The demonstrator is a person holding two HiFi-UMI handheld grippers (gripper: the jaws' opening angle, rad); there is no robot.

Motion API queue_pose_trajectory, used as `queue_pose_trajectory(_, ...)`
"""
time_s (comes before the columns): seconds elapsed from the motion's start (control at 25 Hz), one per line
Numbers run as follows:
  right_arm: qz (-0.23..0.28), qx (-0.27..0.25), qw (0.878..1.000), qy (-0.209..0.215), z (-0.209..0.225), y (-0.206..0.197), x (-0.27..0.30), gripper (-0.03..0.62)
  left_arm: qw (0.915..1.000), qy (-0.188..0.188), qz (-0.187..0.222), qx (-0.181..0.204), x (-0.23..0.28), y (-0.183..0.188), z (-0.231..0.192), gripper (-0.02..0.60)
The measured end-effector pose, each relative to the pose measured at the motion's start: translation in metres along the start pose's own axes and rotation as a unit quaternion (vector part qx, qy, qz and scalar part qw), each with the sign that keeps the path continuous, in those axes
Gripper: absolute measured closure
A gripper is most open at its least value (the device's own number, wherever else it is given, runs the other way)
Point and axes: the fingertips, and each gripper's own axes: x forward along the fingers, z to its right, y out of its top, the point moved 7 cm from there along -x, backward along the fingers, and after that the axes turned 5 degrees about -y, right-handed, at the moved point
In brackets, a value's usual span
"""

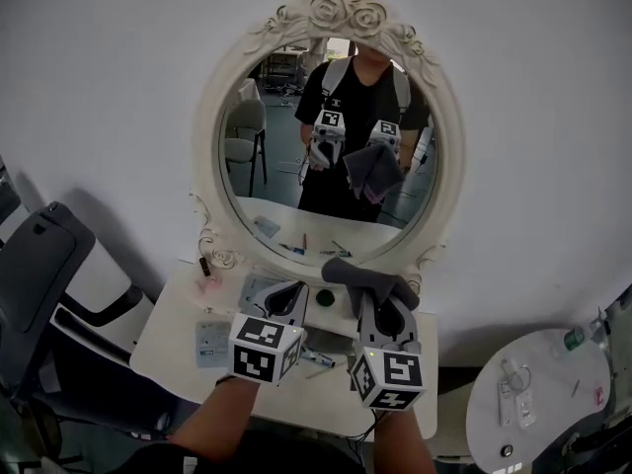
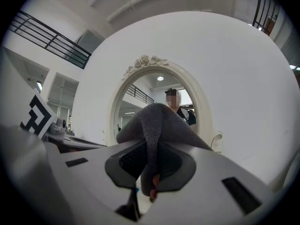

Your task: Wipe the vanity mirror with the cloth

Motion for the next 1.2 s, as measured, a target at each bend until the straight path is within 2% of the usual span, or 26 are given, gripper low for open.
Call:
queue_pose_trajectory(0.2,0.014,-0.016,1.0,0.006,0.009,0.014,0.03,0.559,0.9999,0.013,-0.005,-0.008,0.012,-0.002,-0.013,0.575)
queue_pose_trajectory(0.44,0.062,-0.057,0.996,0.0,0.014,0.067,0.07,0.559,0.9999,0.007,0.01,-0.007,0.013,0.009,-0.031,0.575)
queue_pose_trajectory(0.64,0.104,-0.07,0.992,-0.028,0.021,0.118,0.1,0.559,0.9999,-0.002,0.012,-0.002,0.014,0.011,-0.047,0.575)
queue_pose_trajectory(0.8,0.115,-0.089,0.988,-0.054,0.033,0.156,0.125,0.559,0.9999,-0.005,0.016,-0.002,0.014,0.013,-0.056,0.575)
queue_pose_trajectory(1.2,0.114,-0.092,0.984,-0.103,0.065,0.189,0.159,0.559,0.9999,0.0,0.015,-0.005,0.017,0.014,-0.074,0.575)
